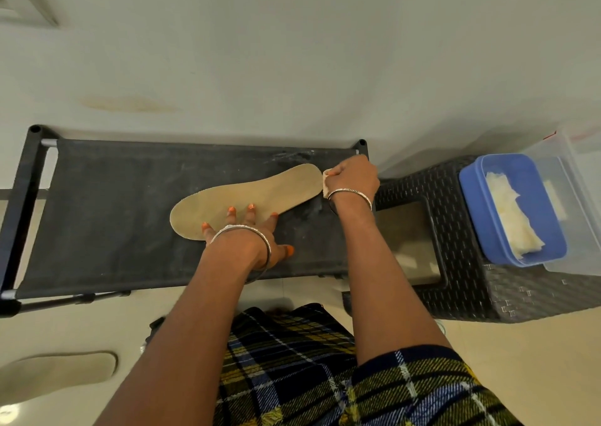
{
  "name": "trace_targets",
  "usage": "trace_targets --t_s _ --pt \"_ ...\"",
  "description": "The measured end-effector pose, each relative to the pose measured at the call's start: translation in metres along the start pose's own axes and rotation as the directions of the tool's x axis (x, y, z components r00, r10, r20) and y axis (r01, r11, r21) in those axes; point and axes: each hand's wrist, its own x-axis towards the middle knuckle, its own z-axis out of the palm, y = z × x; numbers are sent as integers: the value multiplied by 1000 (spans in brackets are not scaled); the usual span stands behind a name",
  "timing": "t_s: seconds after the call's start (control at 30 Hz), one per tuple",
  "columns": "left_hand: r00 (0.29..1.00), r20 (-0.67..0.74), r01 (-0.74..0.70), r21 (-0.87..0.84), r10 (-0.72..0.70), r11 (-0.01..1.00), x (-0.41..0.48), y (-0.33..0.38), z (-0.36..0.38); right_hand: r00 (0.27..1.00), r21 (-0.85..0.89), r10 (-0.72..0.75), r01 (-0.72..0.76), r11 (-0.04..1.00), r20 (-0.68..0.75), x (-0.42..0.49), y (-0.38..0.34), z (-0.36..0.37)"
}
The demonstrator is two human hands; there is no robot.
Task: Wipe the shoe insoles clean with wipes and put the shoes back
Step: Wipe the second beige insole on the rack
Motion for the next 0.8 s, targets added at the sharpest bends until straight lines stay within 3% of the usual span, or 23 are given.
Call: trace_targets --t_s 0.1,0.33,0.53,0.6,0.73,0.8 --pt "1000 1 -2 1 2 1000 0 0 0 999 19 -19 18 1000 31 5 -1 -3" --pt "1000 -8 11 -4 -11 1000 2 2 2 952 10 -60 60 998 301 -7 -9 7" --pt "1000 -10 4 -3 -4 1000 3 0 2 998 25 -1 0 1000 71 -8 -5 3" --pt "1000 -9 8 -8 -8 1000 3 0 2 994 18 0 -2 1000 111 -7 -8 1" --pt "1000 -7 15 -2 -15 1000 3 1 2 932 -1 15 -15 1000 362 -10 -10 -2" --pt "1000 -5 10 0 -10 1000 4 1 2 949 8 26 -30 1000 313 -10 -8 -1"
